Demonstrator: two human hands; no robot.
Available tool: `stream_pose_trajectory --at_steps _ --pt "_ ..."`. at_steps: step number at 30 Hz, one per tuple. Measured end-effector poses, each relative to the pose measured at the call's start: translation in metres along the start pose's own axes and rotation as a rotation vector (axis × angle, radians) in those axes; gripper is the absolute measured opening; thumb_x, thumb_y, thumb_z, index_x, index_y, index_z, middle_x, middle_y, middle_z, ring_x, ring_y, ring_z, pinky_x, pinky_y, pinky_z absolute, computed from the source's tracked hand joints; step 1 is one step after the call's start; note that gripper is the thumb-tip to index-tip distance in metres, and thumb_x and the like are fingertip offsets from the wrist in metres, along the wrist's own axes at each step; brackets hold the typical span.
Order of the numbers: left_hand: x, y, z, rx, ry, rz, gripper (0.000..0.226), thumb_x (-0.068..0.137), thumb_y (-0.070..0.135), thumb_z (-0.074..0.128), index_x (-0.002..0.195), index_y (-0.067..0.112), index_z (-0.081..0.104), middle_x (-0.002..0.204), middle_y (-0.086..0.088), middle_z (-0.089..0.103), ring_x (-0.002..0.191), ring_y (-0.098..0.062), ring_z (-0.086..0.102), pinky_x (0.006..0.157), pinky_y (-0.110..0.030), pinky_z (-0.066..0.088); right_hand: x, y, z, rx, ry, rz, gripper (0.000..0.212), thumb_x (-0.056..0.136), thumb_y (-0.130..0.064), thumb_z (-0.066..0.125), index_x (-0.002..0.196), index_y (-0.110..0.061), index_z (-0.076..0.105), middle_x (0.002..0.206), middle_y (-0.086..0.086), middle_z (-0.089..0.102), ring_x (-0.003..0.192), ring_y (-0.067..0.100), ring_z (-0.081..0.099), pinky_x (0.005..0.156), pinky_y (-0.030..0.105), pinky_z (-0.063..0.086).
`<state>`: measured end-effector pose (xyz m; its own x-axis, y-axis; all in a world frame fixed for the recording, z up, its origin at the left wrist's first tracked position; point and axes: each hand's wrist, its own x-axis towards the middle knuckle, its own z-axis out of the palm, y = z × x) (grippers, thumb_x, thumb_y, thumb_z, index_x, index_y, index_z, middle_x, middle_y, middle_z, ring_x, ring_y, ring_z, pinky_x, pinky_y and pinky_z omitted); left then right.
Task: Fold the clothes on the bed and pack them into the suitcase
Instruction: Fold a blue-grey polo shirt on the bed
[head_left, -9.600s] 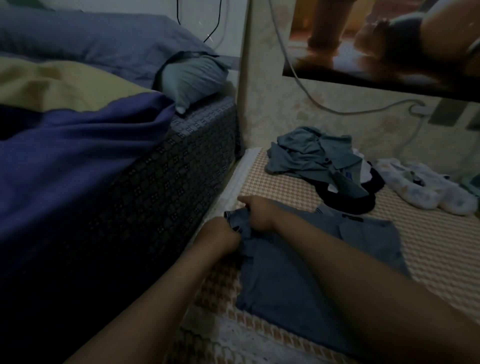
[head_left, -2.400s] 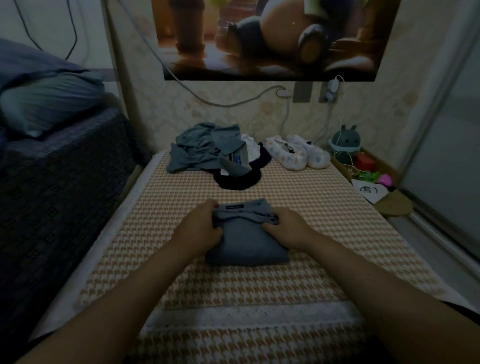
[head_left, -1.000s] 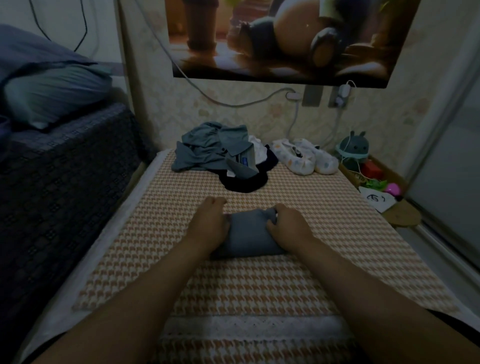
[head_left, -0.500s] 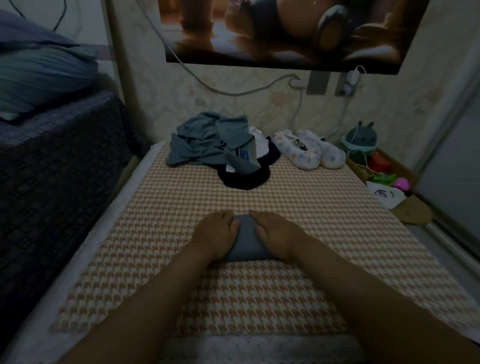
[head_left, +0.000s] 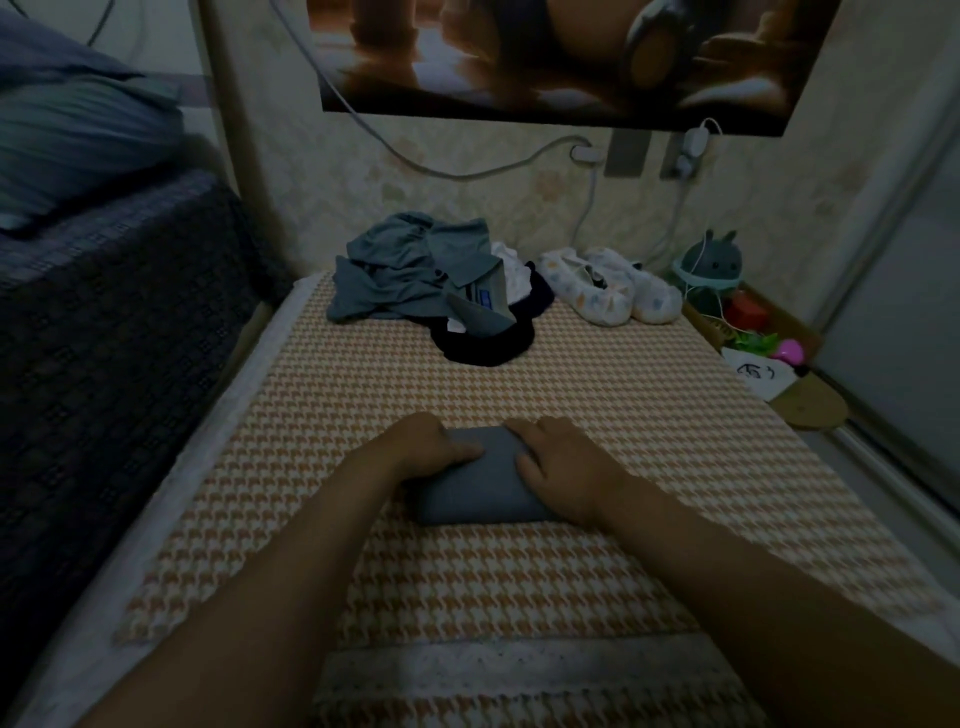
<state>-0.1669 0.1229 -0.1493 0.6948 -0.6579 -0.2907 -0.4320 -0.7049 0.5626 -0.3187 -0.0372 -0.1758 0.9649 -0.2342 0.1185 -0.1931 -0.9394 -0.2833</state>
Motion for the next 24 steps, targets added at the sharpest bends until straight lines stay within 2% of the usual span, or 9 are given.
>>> stream_pose_trajectory --at_steps 2,4,6,9,11,14,19,22,24 --pt "-0.004 0.001 0.000 -0.071 -0.068 -0.012 0.070 0.069 0.065 0.071 0.111 0.010 0.061 0.103 -0.004 0.059 0.086 -0.016 0.058 0.063 -0.026 0.044 -0.012 -0.003 -0.009 0.037 -0.035 0.002 0.054 0.097 -0.046 0.040 0.147 -0.025 0.032 0.128 0.006 0.050 0.115 0.019 0.045 0.097 0.033 0.038" --pt "-0.011 0.006 0.001 -0.055 -0.107 0.021 0.070 0.070 0.058 0.076 0.119 0.011 0.058 0.116 -0.002 0.057 0.099 -0.018 0.057 0.076 -0.028 0.048 -0.024 -0.005 -0.018 0.083 -0.099 0.012 0.057 0.093 -0.049 0.047 0.144 -0.025 0.037 0.129 0.003 0.051 0.113 0.017 0.048 0.095 0.032 0.040" --pt "-0.019 0.016 0.002 -0.024 -0.105 0.105 0.060 0.073 0.049 0.078 0.120 0.016 0.060 0.117 0.002 0.057 0.104 -0.018 0.056 0.085 -0.030 0.047 -0.034 -0.006 -0.030 0.157 -0.175 0.031 0.054 0.086 -0.051 0.054 0.134 -0.027 0.048 0.122 -0.001 0.057 0.103 0.014 0.055 0.091 0.034 0.047" --pt "-0.033 0.034 0.003 -0.004 -0.089 0.334 0.024 0.077 0.038 0.078 0.094 0.026 0.065 0.101 0.006 0.064 0.095 -0.016 0.060 0.083 -0.032 0.051 -0.048 -0.004 -0.047 0.234 -0.203 0.061 0.051 0.079 -0.054 0.063 0.120 -0.027 0.053 0.113 -0.005 0.055 0.095 0.011 0.055 0.086 0.035 0.050" --pt "-0.045 0.047 0.002 -0.033 -0.067 0.471 0.016 0.079 0.029 0.078 0.091 0.026 0.067 0.094 0.008 0.067 0.090 -0.010 0.062 0.080 -0.031 0.053 -0.059 -0.002 -0.057 0.366 -0.217 0.073 0.057 0.075 -0.050 0.069 0.124 -0.030 0.049 0.117 -0.008 0.052 0.101 0.010 0.054 0.089 0.033 0.049" --pt "-0.069 0.073 0.006 -0.052 0.011 0.609 0.015 0.080 0.021 0.076 0.093 0.027 0.069 0.091 0.014 0.069 0.085 0.000 0.063 0.074 -0.018 0.050 -0.077 0.002 -0.072 0.505 -0.257 0.097 0.059 0.071 -0.052 0.074 0.123 -0.035 0.053 0.116 -0.012 0.062 0.102 0.008 0.060 0.091 0.035 0.052" --pt "-0.089 0.135 0.017 -0.038 0.093 0.681 0.008 0.086 0.023 0.070 0.094 0.024 0.069 0.091 0.013 0.068 0.083 0.000 0.062 0.073 -0.021 0.052 -0.111 0.028 -0.115 0.499 -0.172 0.158 0.045 0.077 -0.039 0.074 0.118 -0.030 0.059 0.111 -0.008 0.065 0.096 0.011 0.062 0.087 0.037 0.053" --pt "-0.082 0.174 0.040 0.000 0.075 0.703 0.006 0.094 0.027 0.060 0.096 0.026 0.065 0.096 0.011 0.066 0.088 -0.006 0.060 0.075 -0.023 0.048 -0.133 0.062 -0.147 0.456 -0.219 0.230 0.030 0.082 -0.034 0.071 0.108 -0.033 0.056 0.107 -0.010 0.061 0.097 0.015 0.059 0.079 0.030 0.048" --pt "-0.072 0.200 0.063 0.044 0.032 0.692 0.010 0.097 0.028 0.054 0.097 0.024 0.063 0.098 0.007 0.064 0.090 -0.011 0.059 0.077 -0.028 0.048 -0.147 0.088 -0.162 0.372 -0.241 0.328 0.034 0.082 -0.034 0.070 0.113 -0.032 0.056 0.115 -0.007 0.059 0.102 0.017 0.056 0.083 0.032 0.045"
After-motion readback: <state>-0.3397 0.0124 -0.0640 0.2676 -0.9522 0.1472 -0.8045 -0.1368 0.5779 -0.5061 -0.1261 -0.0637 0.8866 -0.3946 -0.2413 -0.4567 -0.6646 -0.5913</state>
